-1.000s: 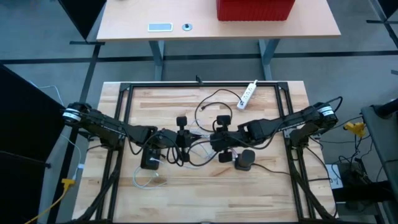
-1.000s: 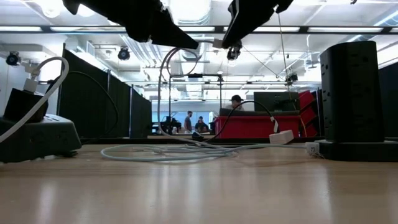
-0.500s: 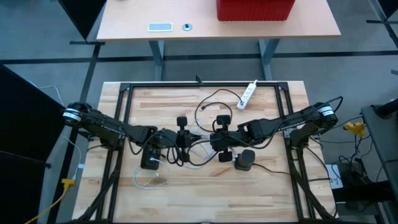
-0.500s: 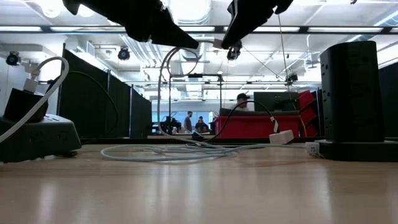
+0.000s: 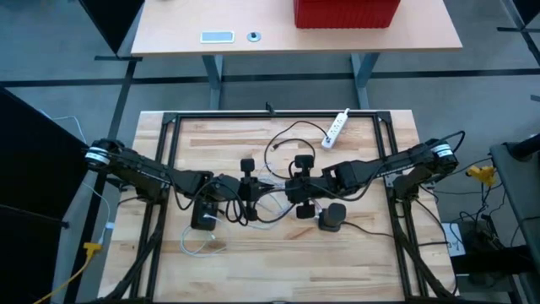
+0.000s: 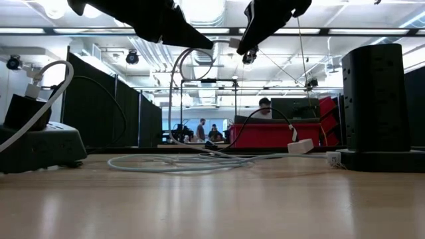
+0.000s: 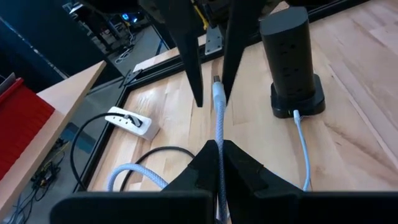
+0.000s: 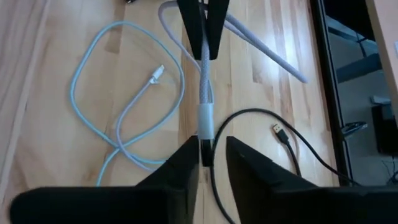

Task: Insert USB
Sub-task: Insert the white charger cable into the right black outlet extension

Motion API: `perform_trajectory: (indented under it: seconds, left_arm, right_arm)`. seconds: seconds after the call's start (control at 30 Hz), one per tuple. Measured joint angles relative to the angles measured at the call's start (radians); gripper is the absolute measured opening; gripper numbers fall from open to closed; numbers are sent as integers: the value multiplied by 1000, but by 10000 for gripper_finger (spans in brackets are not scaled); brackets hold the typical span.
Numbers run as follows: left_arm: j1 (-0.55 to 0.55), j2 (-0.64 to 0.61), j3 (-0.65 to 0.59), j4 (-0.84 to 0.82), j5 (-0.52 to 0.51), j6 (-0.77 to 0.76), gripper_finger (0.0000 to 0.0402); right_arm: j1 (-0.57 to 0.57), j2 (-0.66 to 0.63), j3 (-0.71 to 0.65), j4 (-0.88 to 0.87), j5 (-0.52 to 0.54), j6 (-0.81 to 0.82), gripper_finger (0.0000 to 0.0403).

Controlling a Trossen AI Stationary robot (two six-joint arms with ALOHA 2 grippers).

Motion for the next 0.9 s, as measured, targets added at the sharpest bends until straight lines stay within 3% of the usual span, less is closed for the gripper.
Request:
perform_trajectory:
  seconds: [0.1,0.37,0.7,0.9]
  left_arm:
    - [0,0,0,0,-1,0,1]
    - [0,0,0,18,-2,-34,5]
    - [12,97,2,204,47,-28,96]
    - [24,118,1,245,33,-22,114]
  right_arm:
    - [0,0,0,-3,0,-17,9]
    - [0,0,-1,-7,-2,-14,5]
    - [0,1,-1,-5,-11,-14,5]
    - [2,1,-1,-7,-11,-2,5]
